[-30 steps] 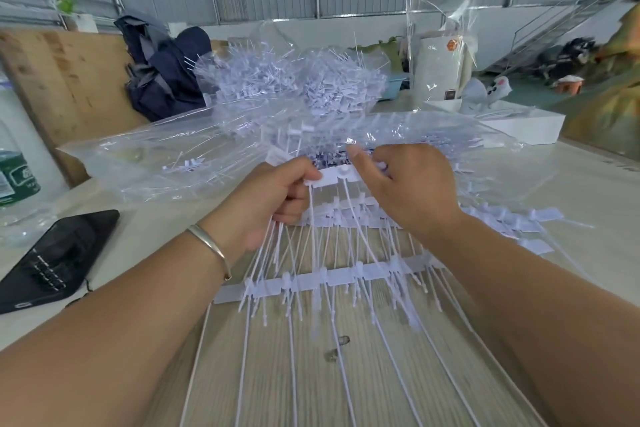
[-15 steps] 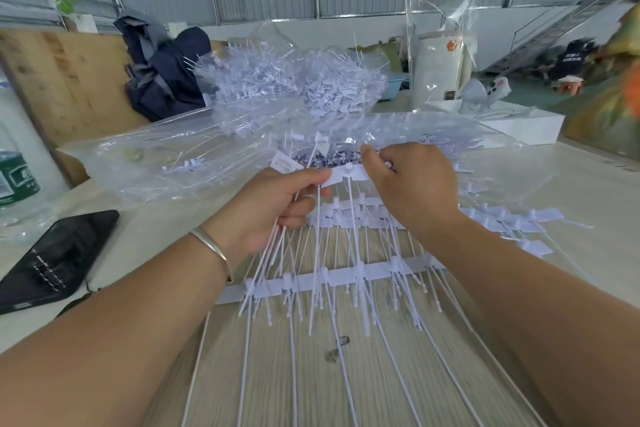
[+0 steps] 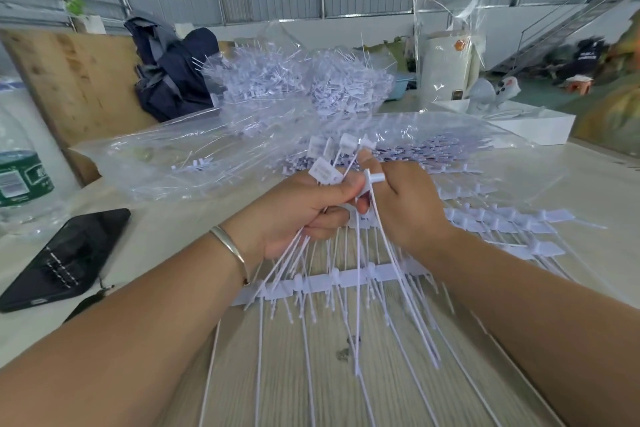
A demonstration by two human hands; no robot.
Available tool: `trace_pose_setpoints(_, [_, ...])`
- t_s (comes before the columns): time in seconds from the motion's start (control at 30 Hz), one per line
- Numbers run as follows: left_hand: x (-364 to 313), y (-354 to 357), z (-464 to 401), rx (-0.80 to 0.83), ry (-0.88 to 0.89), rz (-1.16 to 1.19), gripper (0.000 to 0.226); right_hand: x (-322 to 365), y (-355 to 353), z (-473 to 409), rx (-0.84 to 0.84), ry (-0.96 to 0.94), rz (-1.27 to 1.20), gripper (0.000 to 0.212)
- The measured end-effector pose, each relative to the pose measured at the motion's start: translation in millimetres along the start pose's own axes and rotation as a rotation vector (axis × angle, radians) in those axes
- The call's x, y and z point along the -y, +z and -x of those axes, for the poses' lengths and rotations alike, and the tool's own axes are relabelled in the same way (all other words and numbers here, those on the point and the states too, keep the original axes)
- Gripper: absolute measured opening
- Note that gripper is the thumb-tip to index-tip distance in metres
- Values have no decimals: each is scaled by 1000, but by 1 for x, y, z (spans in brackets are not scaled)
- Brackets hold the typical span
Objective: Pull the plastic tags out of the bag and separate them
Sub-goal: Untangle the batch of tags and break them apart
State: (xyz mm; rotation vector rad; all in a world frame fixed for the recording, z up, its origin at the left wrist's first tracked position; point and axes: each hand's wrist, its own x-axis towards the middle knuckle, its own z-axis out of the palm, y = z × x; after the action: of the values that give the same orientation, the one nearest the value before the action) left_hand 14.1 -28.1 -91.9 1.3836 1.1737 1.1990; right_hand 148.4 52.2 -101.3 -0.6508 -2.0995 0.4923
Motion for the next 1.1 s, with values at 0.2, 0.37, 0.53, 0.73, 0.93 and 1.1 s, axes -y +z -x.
trace_pose_setpoints(0.2, [-7,-3,2,-143,20,-5,17,-1,-5,-6,-73,18,197,61])
trace_pose_setpoints(0.37, [-8,-17,2,-396,-7,-270,27,-7,-8,-12,-133,35,182,59])
trace_pose_setpoints(0.53, [-5,-16,-1,-378,-40,-240,26,-5,-8,-12,-101,9,226,57])
trace_pose_setpoints(0.73, [-6,-18,1,-272,-28,-251,18,-8,-17,-17,46,31,98,54])
trace_pose_setpoints(0.93, [-7,-14,1,-116,-99,-244,17,-17,-24,-17,279,25,42,61])
trace_pose_setpoints(1.1, [2,-12,-5,-332,-63,-1008,21,-15,-13,-15,371,-43,347,57])
